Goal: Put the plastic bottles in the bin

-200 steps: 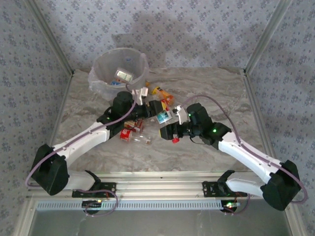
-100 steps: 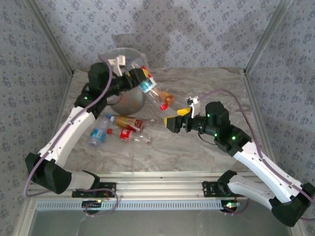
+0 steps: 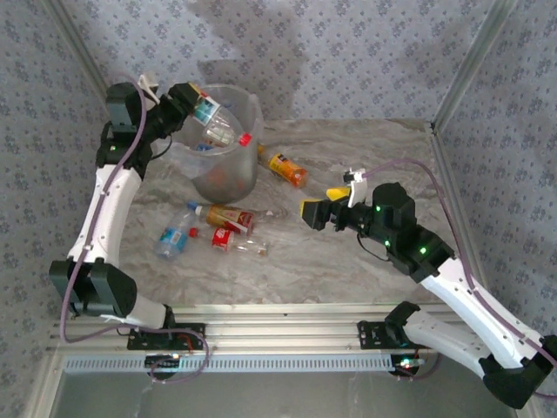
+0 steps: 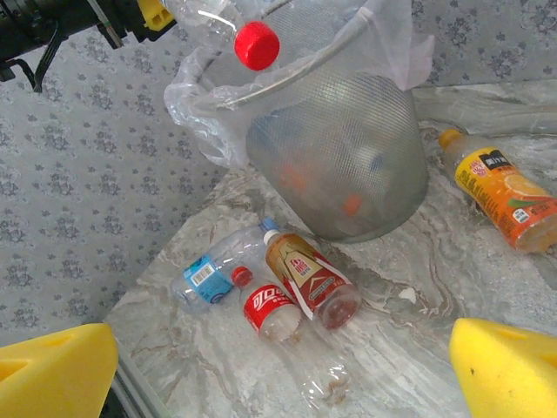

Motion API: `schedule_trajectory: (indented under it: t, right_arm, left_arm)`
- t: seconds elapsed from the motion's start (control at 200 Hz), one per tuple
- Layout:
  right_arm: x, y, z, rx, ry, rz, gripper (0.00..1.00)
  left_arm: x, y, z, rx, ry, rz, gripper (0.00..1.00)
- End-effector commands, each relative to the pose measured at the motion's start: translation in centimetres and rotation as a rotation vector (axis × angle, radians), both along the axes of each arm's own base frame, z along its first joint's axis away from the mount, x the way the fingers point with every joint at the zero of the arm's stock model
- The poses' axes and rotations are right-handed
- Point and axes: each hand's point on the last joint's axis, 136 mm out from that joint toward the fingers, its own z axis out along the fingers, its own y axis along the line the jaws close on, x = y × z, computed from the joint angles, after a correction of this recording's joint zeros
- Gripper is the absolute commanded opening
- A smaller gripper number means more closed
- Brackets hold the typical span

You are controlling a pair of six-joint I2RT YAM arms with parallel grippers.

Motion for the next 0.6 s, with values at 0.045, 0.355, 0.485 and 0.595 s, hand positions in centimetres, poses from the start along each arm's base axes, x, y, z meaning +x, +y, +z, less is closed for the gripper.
schedule_trajectory:
  t: [0.045, 0.355, 0.485, 0.595]
  right_arm:
    - [0.0, -0.9, 0.8, -0.006, -0.024, -0.034, 1.00]
    - [0.0, -1.6, 0.3, -0.031, -0.011, -0.058, 1.00]
    - [0.2, -1.8, 0.0, -0.042, -0.005, -0.078, 1.00]
    - [0.5, -2.1, -0.2, -0.052, -0.001, -0.099, 1.00]
  left_arm:
    - [1.8, 2.4, 0.9, -0.047, -0.010, 0.091, 0.58]
    - [3.6, 3.9, -3.2, -0.007, 0.053, 0.174, 0.62]
    - [3.9, 3.9, -4.5, 0.013, 0.082, 0.176, 0.66]
    - [3.8, 3.9, -5.0, 0.034, 0.096, 0.174, 0.74]
